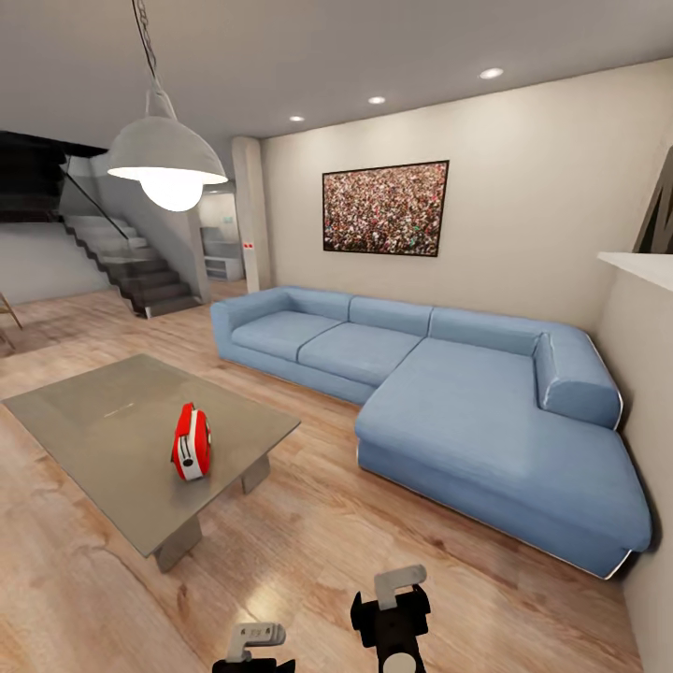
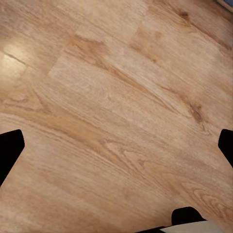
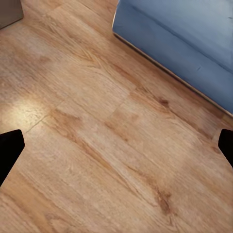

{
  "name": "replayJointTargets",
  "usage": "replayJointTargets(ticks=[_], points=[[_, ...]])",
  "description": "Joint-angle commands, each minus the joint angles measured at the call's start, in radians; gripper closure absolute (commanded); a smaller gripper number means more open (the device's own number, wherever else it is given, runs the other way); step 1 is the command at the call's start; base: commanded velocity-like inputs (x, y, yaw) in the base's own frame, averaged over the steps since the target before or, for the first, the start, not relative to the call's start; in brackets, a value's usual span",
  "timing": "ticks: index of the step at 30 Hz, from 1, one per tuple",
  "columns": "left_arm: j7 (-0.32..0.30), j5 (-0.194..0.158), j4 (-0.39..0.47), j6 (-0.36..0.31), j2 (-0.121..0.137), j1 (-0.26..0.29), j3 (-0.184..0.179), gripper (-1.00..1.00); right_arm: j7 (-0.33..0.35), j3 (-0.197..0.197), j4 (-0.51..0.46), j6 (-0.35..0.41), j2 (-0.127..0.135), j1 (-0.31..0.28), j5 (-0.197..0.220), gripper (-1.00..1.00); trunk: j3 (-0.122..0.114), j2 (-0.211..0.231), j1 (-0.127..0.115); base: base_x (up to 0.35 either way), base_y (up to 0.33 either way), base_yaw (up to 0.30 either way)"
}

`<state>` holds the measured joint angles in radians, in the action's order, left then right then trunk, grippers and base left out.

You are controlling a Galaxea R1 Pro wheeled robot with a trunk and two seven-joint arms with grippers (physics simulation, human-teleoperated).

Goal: Turn on the radio receiver that's on the table in the living room.

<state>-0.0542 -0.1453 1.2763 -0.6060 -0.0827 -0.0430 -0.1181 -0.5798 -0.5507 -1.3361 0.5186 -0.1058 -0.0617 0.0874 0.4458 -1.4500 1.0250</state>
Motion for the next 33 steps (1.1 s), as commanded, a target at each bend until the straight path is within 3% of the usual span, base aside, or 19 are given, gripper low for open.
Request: replayJointTargets(ticks=[1, 6, 15, 20, 27, 33], points=[[0.000, 0.000, 0.000, 0.000, 0.000, 0.000, 0.000, -1.00, 0.000, 0.000, 0.000, 0.000, 0.000, 0.000, 0.000, -1.00, 0.000, 0.000, 0.000, 0.004, 0.000, 0.002], [0.001, 0.002, 0.000, 0.001, 0.000, 0.000, -0.003, -1.00, 0.000, 0.000, 0.000, 0.000, 0.000, 0.000, 0.000, -1.00, 0.000, 0.000, 0.000, 0.002, -0.091, 0.109], [0.000, 0.003, 0.000, 0.000, 0.000, 0.000, -0.005, -1.00, 0.000, 0.000, 0.000, 0.001, 0.000, 0.000, 0.000, -1.00, 0.000, 0.000, 0.000, 0.000, -0.288, 0.280], [0.000, 0.001, 0.000, 0.000, 0.000, 0.000, -0.003, -1.00, 0.000, 0.000, 0.000, 0.000, 0.000, 0.000, 0.000, -1.00, 0.000, 0.000, 0.000, 0.000, -0.062, 0.275], [0.000, 0.001, 0.000, -0.001, 0.000, 0.000, -0.002, -1.00, 0.000, 0.000, 0.000, 0.000, 0.000, 0.000, 0.000, -1.00, 0.000, 0.000, 0.000, 0.009, -0.006, 0.056], [-0.001, 0.000, 0.000, -0.003, 0.001, 0.000, -0.001, -1.00, 0.000, 0.000, 0.000, 0.000, 0.000, 0.000, 0.000, -1.00, 0.000, 0.000, 0.000, 0.244, 0.017, 0.003]])
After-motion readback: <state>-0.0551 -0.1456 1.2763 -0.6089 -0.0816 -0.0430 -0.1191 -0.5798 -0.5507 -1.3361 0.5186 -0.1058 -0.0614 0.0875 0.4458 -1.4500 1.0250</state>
